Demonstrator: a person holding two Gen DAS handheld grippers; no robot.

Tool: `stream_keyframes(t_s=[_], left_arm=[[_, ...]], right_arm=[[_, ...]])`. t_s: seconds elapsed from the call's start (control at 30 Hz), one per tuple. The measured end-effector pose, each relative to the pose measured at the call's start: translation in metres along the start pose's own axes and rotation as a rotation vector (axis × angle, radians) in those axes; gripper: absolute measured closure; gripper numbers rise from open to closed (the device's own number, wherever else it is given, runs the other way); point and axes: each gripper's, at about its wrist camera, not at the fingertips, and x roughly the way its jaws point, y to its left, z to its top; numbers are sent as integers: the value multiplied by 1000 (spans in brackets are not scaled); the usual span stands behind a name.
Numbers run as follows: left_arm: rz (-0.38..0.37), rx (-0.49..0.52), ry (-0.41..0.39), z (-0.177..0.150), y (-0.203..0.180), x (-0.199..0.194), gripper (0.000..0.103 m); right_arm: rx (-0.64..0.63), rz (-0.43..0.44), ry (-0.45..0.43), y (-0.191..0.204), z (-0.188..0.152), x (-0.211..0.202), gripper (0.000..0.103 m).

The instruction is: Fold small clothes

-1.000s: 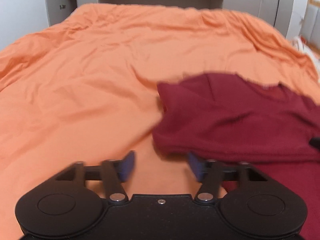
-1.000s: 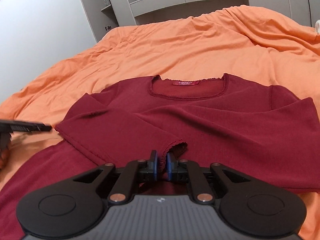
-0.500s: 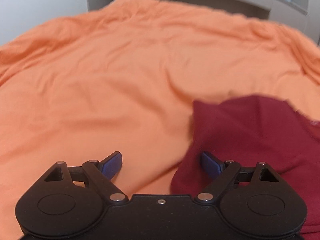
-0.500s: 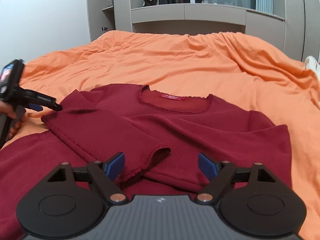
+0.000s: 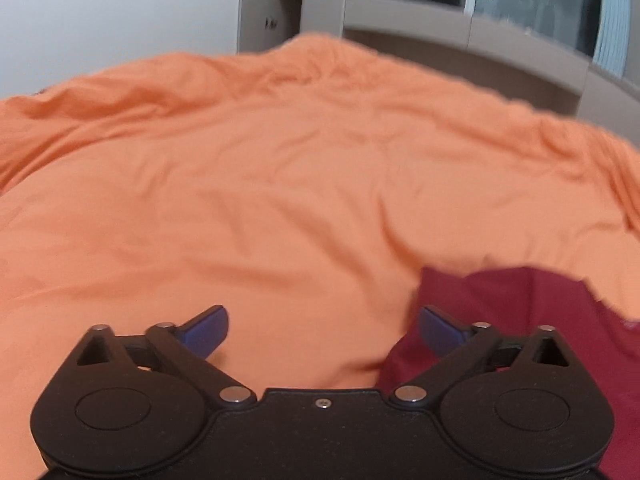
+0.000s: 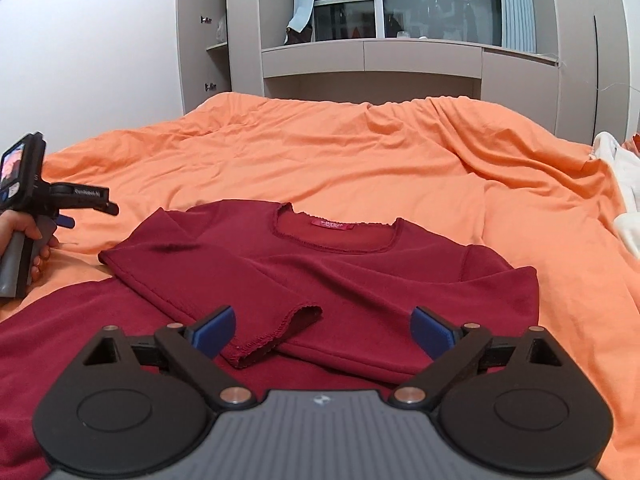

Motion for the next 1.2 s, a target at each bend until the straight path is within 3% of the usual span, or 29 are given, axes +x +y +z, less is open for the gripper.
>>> stream_keyframes(t_s=[0.13,0.27,0.4,0.7,0.87,1.0,1.2], left_arm=[[-46,96,21,-4,-18,6,1],[21,210,153,-15,-34,34,3],[28,181,205,-18,-27,47,3],[-25,47,96,-7,-2,5,2],[-67,81,37,-18,-4,-45,1],[-156,124,-38,-32,-13,-89,1],[-259,150,-110,-77,-13,-155,1]], right_arm=[[3,-1,15,0,-1,5,4],[-13,-2,17,2,-4,4,1],[-11,-1,10,1,-5,0,1],[8,-24,-46,-1,-16,-35,0],[24,-48,-101,3,-29,-73,0],[41,-69,-150,14,-48,-108,0],[0,-105,-171,46,-91,-156,0]])
